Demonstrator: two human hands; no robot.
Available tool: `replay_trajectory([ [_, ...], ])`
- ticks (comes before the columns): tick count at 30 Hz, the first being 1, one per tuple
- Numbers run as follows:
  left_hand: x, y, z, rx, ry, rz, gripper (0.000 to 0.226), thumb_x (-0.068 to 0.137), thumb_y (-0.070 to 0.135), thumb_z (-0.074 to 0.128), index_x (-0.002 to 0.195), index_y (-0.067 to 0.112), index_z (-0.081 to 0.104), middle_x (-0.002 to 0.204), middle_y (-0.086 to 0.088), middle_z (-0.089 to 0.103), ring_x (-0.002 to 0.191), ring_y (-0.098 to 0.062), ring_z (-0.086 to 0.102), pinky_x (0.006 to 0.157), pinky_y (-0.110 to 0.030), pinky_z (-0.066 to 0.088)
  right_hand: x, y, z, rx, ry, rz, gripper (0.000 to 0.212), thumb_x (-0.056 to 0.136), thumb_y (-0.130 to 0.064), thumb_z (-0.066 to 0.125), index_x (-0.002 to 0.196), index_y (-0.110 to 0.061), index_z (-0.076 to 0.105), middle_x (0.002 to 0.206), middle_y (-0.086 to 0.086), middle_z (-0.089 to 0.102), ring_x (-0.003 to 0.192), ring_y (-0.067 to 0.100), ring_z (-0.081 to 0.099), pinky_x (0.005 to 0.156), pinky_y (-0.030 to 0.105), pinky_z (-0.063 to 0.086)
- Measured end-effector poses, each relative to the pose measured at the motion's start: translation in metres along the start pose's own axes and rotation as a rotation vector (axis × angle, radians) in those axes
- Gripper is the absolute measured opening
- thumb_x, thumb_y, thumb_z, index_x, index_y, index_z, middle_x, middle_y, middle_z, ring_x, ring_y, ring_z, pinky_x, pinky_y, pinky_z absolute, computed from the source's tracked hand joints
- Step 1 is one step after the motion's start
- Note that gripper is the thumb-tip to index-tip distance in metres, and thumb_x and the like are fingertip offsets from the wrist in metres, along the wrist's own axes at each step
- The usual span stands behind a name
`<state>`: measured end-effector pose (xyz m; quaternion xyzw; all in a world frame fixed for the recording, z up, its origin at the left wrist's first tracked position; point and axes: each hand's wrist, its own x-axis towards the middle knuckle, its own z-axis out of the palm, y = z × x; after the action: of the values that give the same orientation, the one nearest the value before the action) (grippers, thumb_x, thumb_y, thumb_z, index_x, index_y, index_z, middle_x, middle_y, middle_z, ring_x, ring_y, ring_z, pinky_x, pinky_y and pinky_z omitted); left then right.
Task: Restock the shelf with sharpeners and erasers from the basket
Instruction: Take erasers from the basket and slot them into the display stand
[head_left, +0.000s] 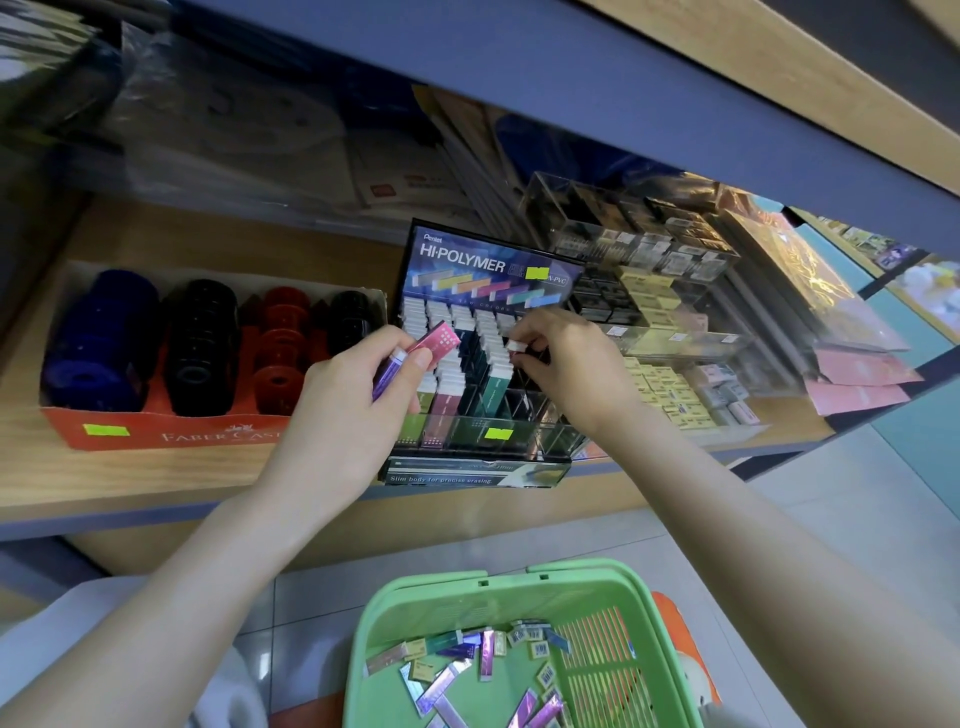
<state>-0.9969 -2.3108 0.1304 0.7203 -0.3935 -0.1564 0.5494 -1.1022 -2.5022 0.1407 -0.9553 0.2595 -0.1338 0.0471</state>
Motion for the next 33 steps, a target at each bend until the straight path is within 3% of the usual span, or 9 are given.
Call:
replay_trajectory([
  [8,0.0,0.002,0.002,0.005,-0.006,-0.005,0.028,0.097,0.026,0.047,0.07,0.024,0.051,0.051,0.011,0.053,0.044,0.001,0.045,0.045,-0.011,0.033,0.004,0.003,-0.013,0.107,0.045,0.018,0.007,0.087,-0.012,0.065,0.094,-0.014,0.066,0.091,0.001,0.066,0.08,0.016,0.062,0.076,0.037,0.053],
  [12,0.001,0.002,0.002,0.006,0.008,-0.008,0.028,0.097,0.027,0.046,0.07,0.026,0.051,0.05,0.011,0.053,0.044,0.002,0.046,0.045,-0.01,0.032,0.003,0.004,-0.033,0.187,0.227,0.069,0.005,0.091,-0.01,0.059,0.094,-0.013,0.062,0.088,0.001,0.061,0.071,0.007,0.054,0.069,0.025,0.044],
  [15,0.001,0.002,0.003,0.015,0.006,-0.009,0.028,0.097,0.027,0.046,0.07,0.026,0.051,0.052,0.015,0.055,0.045,0.001,0.046,0.046,-0.01,0.033,0.001,0.006,-0.047,0.215,0.297,0.106,0.007,0.093,-0.009,0.056,0.096,-0.012,0.062,0.095,0.004,0.06,0.079,0.014,0.058,0.074,0.027,0.048],
  [17,0.001,0.002,0.003,0.017,0.008,-0.007,0.028,0.097,0.027,0.046,0.069,0.026,0.05,0.054,0.014,0.056,0.046,0.001,0.047,0.047,-0.011,0.034,-0.003,0.006,-0.052,0.212,0.281,0.092,0.009,0.093,-0.008,0.056,0.097,-0.008,0.064,0.096,0.003,0.06,0.083,0.019,0.061,0.078,0.029,0.051],
  [21,0.0,0.001,0.004,0.007,0.013,-0.009,0.027,0.097,0.027,0.047,0.071,0.027,0.051,0.057,0.005,0.055,0.046,-0.001,0.047,0.047,-0.011,0.035,-0.016,0.003,-0.051,0.151,0.174,0.024,0.01,0.093,-0.009,0.058,0.098,-0.006,0.066,0.093,-0.001,0.057,0.08,0.012,0.055,0.073,0.002,0.039],
  [25,0.001,0.0,0.006,0.004,0.008,-0.006,0.024,0.097,0.028,0.047,0.073,0.027,0.053,0.061,0.002,0.059,0.048,-0.003,0.047,0.049,-0.013,0.037,-0.021,0.0,-0.043,0.191,0.139,0.009,0.009,0.093,-0.006,0.057,0.097,-0.005,0.065,0.091,-0.003,0.053,0.076,0.009,0.052,0.07,0.002,0.037],
  [27,0.001,0.0,0.007,-0.001,0.006,-0.008,0.023,0.097,0.028,0.047,0.075,0.026,0.054,0.062,0.001,0.059,0.047,-0.003,0.046,0.048,-0.013,0.036,-0.019,-0.001,-0.038,0.187,0.152,0.004,0.009,0.092,-0.006,0.057,0.097,-0.005,0.064,0.093,-0.003,0.052,0.08,0.009,0.049,0.072,0.005,0.036],
  [30,0.001,0.0,0.008,-0.005,0.01,-0.014,0.024,0.096,0.029,0.047,0.073,0.026,0.053,0.06,0.002,0.057,0.045,-0.004,0.045,0.046,-0.014,0.034,-0.014,-0.001,-0.028,0.165,0.107,-0.027,0.011,0.093,-0.007,0.056,0.1,-0.003,0.064,0.095,-0.001,0.05,0.083,0.013,0.05,0.078,0.024,0.043],
  [33,0.001,-0.001,0.008,-0.014,0.014,-0.019,0.023,0.096,0.029,0.047,0.075,0.025,0.055,0.059,0.002,0.058,0.045,-0.004,0.045,0.046,-0.013,0.034,-0.008,0.0,-0.02,0.113,0.046,-0.052,0.012,0.094,-0.008,0.055,0.101,-0.004,0.064,0.099,0.004,0.054,0.084,0.02,0.056,0.079,0.033,0.046],
])
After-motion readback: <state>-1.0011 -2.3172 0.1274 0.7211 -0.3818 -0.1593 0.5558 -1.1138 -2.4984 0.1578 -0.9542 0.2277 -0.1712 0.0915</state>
